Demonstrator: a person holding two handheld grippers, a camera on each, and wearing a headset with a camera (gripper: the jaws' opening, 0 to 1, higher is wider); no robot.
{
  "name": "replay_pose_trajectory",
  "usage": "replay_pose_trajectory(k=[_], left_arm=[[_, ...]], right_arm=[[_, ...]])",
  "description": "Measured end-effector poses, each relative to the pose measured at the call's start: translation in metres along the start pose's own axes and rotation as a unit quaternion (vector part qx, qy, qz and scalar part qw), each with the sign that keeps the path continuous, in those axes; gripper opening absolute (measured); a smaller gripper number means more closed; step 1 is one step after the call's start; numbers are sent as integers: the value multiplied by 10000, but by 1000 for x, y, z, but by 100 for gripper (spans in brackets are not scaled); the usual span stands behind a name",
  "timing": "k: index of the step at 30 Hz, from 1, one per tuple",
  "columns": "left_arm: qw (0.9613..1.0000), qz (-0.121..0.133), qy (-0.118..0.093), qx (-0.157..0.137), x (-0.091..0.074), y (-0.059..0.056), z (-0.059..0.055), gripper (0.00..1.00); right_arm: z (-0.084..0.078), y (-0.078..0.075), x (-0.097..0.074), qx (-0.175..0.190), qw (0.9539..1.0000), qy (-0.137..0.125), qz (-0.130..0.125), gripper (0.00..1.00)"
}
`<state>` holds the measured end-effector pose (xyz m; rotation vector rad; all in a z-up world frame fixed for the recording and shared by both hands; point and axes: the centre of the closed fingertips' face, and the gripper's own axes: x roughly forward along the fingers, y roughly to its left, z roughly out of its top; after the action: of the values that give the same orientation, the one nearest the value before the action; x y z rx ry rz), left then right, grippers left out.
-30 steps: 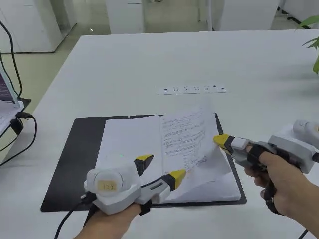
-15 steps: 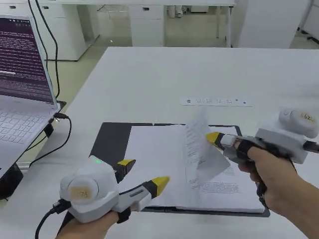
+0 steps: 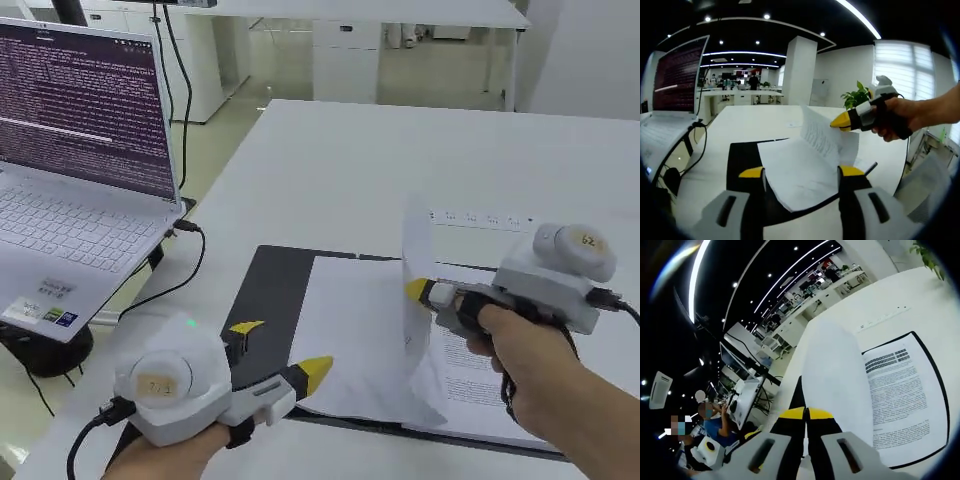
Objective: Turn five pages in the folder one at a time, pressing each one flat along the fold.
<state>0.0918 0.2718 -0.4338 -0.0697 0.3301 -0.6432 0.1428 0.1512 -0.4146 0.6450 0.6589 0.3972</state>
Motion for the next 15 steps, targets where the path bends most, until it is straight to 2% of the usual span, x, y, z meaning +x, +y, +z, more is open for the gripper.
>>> replay_pose_trajectory(k=[9, 13, 15], left_arm=[[9997, 126, 36, -195, -14, 15, -10, 57], [9996, 161, 75, -241, -19, 20, -15, 57], [9995, 181, 86, -260, -21, 22, -16, 57]], right_arm=[[-28, 15, 35, -120, 9992, 387, -50, 0], [-35, 14, 55, -112, 9986, 522, -64, 0], [-40, 12, 65, 69, 9982, 586, -71, 0]])
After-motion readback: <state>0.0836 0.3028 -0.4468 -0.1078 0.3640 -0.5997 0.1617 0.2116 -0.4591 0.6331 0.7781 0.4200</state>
